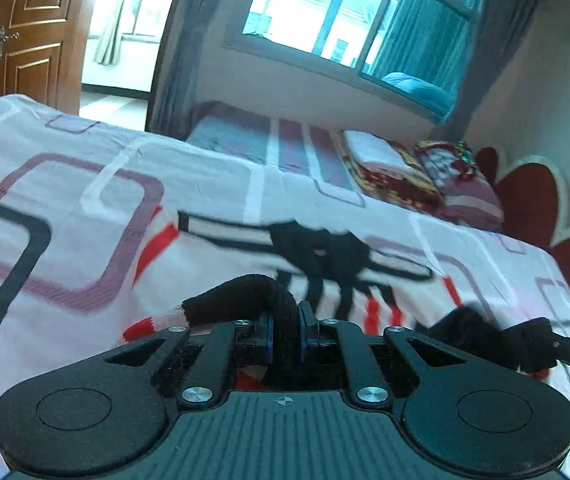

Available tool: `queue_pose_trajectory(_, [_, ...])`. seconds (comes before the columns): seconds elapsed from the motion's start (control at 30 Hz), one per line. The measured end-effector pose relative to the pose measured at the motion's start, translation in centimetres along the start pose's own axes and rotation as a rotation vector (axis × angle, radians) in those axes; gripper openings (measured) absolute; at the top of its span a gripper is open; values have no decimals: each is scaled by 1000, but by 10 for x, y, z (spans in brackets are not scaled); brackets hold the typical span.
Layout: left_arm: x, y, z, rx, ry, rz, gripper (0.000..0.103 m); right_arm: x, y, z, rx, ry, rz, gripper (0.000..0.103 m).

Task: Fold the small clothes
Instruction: 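Carry the hem band up over the body toward the black collar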

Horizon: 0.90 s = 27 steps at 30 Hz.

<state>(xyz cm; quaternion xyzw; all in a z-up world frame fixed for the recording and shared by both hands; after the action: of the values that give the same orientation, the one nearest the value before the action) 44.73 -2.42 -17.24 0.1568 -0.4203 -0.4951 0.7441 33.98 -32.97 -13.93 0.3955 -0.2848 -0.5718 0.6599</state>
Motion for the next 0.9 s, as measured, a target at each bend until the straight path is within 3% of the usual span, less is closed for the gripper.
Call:
queue_pose_trajectory(0.2, [6, 30, -73, -1, 79, 14, 12, 30, 23, -77, -34, -8, -43, 10])
queue_pose_trajectory(0.37, [-10, 35, -125, -85, 168, 86, 12, 47, 19, -136, -111, 7, -125, 11])
queue_pose_trajectory(0.43, [-19, 36, -138, -124, 163, 160, 12, 60, 17, -154, -118, -2, -200, 21])
queue_pose_trajectory(0.53, [-22, 41, -146, -144, 156, 209, 15, 63, 21, -166, -110, -29, -125, 27])
queue_pose_trajectory(0.57, [-21, 43, -148, -144, 150, 213, 20, 62, 22, -169, -112, -35, -91, 29])
queue_pose_trajectory(0.63, [-21, 51, -146, -105, 159, 202, 41, 62, 24, -174, -118, -58, -25, 43])
queue_pose_trajectory(0.67, [-22, 58, -142, -63, 167, 193, 76, 62, 27, -176, -115, -71, 1, 46])
queue_pose_trajectory(0.7, [-24, 67, -135, -3, 180, 178, 102, 62, 29, -177, -109, -82, 26, 45])
queue_pose_trajectory(0.77, [-25, 75, -126, 67, 202, 123, 103, 66, 31, -172, -93, -90, 41, 46])
queue_pose_trajectory(0.9, [-24, 58, -128, 2, 206, -5, 103, 70, 36, -162, -47, -72, 59, 65])
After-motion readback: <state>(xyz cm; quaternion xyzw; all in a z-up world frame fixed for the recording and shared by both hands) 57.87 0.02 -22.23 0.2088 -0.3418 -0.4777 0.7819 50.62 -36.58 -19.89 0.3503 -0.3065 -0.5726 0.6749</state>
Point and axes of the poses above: each gripper's, at about its wrist camera, not at the fingertips, and z roughly against the way its jaws point, x to its right, y to its top, the point moved 10 cm from there along -z, roughly the way its jaws point, and after that the axes turned 15 degrees about z, right-handed, at the moved point
